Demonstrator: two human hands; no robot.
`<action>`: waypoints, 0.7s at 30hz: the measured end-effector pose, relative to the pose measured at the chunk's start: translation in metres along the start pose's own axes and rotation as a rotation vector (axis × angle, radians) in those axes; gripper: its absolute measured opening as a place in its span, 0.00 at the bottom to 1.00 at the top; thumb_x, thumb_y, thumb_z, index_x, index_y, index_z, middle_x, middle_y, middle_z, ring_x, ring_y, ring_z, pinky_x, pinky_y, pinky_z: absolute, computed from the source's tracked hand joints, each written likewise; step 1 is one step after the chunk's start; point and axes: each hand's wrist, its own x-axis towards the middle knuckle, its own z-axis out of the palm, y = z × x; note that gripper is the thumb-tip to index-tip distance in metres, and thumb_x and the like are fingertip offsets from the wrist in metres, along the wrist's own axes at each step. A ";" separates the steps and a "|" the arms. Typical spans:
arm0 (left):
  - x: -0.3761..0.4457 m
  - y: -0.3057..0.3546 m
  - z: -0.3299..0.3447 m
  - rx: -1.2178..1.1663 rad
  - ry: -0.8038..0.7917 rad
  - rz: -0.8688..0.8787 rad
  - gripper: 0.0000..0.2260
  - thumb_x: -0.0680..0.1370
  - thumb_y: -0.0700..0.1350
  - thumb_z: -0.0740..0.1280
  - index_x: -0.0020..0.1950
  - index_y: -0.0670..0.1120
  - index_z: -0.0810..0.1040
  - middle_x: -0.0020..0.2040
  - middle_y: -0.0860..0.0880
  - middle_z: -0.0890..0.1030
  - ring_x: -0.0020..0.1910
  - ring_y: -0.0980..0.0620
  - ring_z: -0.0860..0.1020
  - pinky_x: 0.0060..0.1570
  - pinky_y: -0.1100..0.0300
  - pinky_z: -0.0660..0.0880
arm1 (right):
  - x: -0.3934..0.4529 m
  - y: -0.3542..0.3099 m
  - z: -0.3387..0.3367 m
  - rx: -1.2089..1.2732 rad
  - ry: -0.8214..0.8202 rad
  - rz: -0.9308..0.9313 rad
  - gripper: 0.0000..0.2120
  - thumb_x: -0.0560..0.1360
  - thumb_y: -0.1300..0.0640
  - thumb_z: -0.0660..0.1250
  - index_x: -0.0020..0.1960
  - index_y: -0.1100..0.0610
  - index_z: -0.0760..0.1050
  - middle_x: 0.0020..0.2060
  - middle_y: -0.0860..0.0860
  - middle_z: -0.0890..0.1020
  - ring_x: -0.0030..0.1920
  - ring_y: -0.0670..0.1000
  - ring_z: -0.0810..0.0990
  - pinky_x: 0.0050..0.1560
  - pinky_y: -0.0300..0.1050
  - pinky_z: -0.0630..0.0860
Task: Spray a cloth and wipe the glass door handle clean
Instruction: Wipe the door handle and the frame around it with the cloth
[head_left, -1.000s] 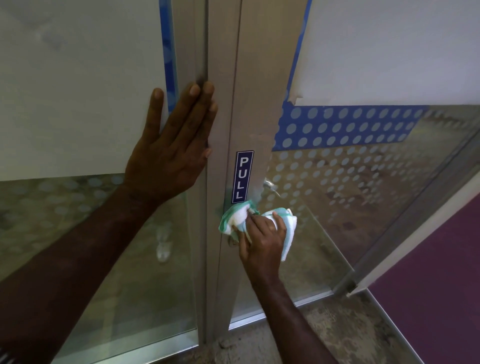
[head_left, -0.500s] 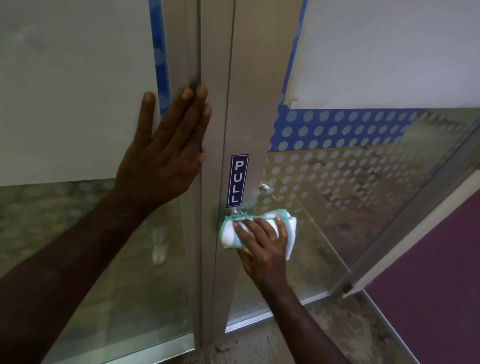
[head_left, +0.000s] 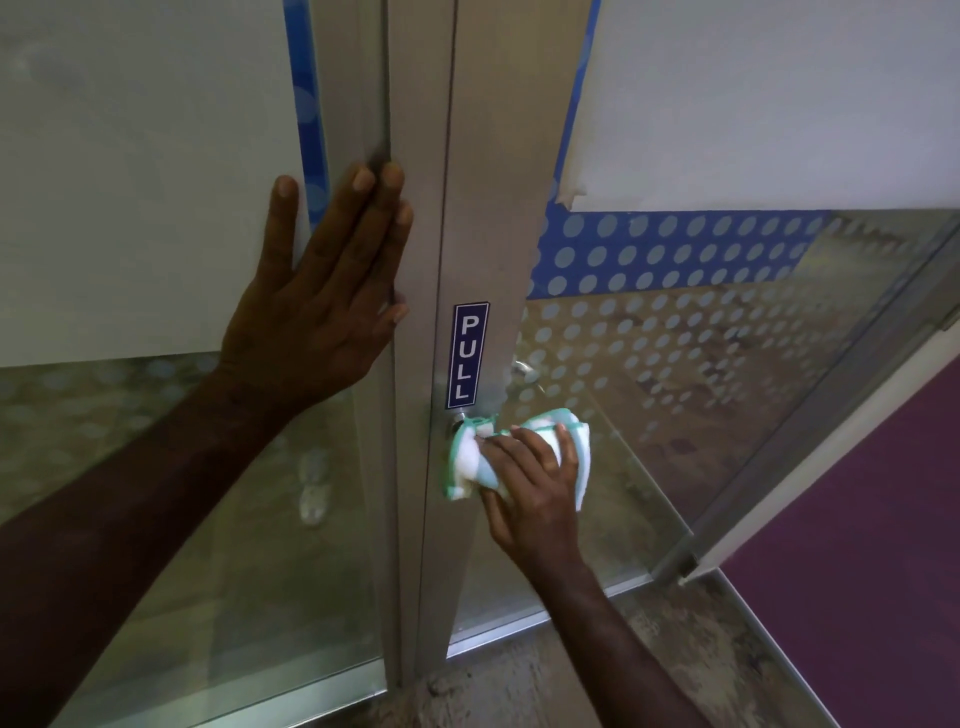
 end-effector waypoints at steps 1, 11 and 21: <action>0.000 0.000 0.000 0.002 -0.003 0.000 0.32 0.88 0.53 0.57 0.85 0.35 0.54 0.85 0.35 0.52 0.84 0.38 0.48 0.80 0.31 0.47 | -0.002 0.006 -0.004 0.029 0.010 0.028 0.17 0.73 0.55 0.70 0.61 0.54 0.80 0.59 0.48 0.83 0.65 0.54 0.79 0.77 0.67 0.59; 0.004 0.002 -0.004 0.010 -0.012 -0.002 0.31 0.88 0.53 0.58 0.84 0.35 0.58 0.83 0.34 0.61 0.82 0.36 0.61 0.77 0.29 0.54 | 0.005 -0.044 0.025 -0.092 0.046 0.196 0.25 0.66 0.54 0.78 0.63 0.48 0.79 0.61 0.48 0.83 0.64 0.53 0.79 0.79 0.63 0.55; 0.004 0.001 -0.005 -0.007 -0.015 0.001 0.31 0.88 0.54 0.58 0.84 0.35 0.59 0.82 0.34 0.63 0.81 0.35 0.63 0.76 0.29 0.56 | -0.010 0.023 0.003 0.219 -0.003 -0.068 0.28 0.70 0.71 0.68 0.65 0.48 0.79 0.67 0.46 0.80 0.73 0.50 0.74 0.79 0.64 0.55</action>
